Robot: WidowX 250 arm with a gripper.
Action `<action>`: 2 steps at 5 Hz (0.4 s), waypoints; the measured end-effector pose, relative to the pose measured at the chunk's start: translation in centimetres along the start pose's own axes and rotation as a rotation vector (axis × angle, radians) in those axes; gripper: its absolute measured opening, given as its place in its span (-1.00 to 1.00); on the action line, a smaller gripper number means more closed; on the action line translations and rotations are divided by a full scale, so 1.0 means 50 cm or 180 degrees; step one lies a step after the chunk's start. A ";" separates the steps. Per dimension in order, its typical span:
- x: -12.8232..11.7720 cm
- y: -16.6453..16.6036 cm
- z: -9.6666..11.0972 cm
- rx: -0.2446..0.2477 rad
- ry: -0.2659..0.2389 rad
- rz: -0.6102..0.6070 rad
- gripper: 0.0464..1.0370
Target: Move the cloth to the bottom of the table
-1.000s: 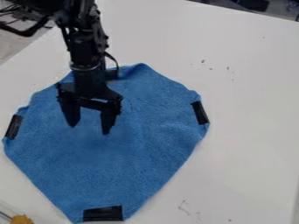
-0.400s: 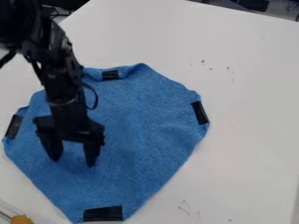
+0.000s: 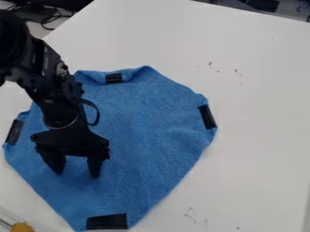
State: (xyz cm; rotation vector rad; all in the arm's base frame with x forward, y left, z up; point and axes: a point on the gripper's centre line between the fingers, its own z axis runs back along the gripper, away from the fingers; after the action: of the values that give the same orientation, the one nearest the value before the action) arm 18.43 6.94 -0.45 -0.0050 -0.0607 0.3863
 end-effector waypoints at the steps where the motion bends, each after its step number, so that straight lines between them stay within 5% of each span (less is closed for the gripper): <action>1: -0.002 -0.038 -0.003 -0.0075 -0.0102 0.0189 0.93; 2: -0.012 -0.096 -0.005 -0.0160 -0.0128 0.0108 0.93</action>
State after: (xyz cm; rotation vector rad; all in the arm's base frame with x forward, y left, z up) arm 19.71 2.30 -0.67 -0.0479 -0.1102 0.4188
